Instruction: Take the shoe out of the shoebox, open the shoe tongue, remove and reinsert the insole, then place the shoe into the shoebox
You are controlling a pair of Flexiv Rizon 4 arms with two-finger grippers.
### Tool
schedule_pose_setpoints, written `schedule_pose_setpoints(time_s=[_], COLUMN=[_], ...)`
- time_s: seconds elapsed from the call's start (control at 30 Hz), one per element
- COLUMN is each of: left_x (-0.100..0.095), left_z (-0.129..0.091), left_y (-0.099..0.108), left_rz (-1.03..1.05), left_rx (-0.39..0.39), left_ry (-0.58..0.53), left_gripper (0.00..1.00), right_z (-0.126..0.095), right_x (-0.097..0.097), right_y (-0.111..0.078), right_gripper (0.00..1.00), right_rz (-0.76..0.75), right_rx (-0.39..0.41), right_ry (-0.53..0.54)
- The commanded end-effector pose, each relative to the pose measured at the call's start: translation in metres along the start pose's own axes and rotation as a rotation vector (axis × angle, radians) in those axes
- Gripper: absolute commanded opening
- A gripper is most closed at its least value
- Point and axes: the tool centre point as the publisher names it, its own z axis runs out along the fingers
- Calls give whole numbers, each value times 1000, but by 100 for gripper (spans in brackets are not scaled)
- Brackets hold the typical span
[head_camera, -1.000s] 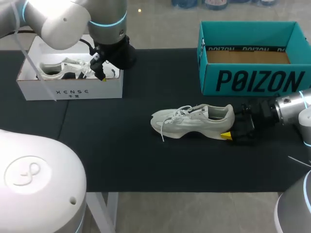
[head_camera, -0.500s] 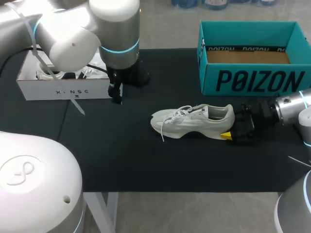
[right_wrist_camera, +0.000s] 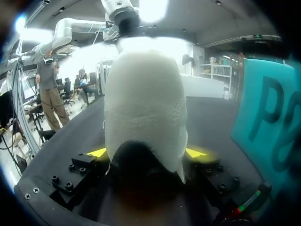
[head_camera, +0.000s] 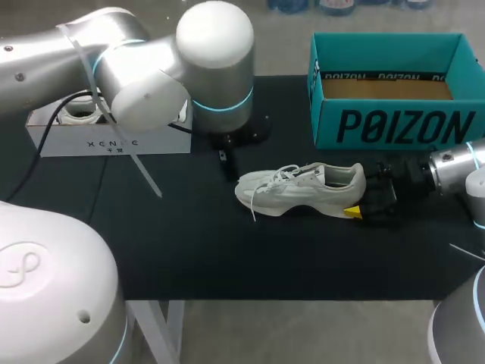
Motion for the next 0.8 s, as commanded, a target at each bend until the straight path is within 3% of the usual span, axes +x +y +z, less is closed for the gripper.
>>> schedule_pose_setpoints(time_s=[0.03,0.47,0.63,0.8], left_x=[-3,-3,-12,9], left_z=[3,3,-1,0], left_y=[-3,-3,17,-3], left_rz=[-526,-526,-876,-1033], left_rx=[85,85,146,161], left_ry=[72,72,96,171], left_gripper=[100,100,100,100], right_z=[8,8,8,8], right_x=[0,0,0,0], right_y=[-7,-7,-7,-7], right_gripper=[0,0,0,0], right_rz=[1,1,1,1], right_rx=[1,1,1,1], right_ry=[0,0,0,0])
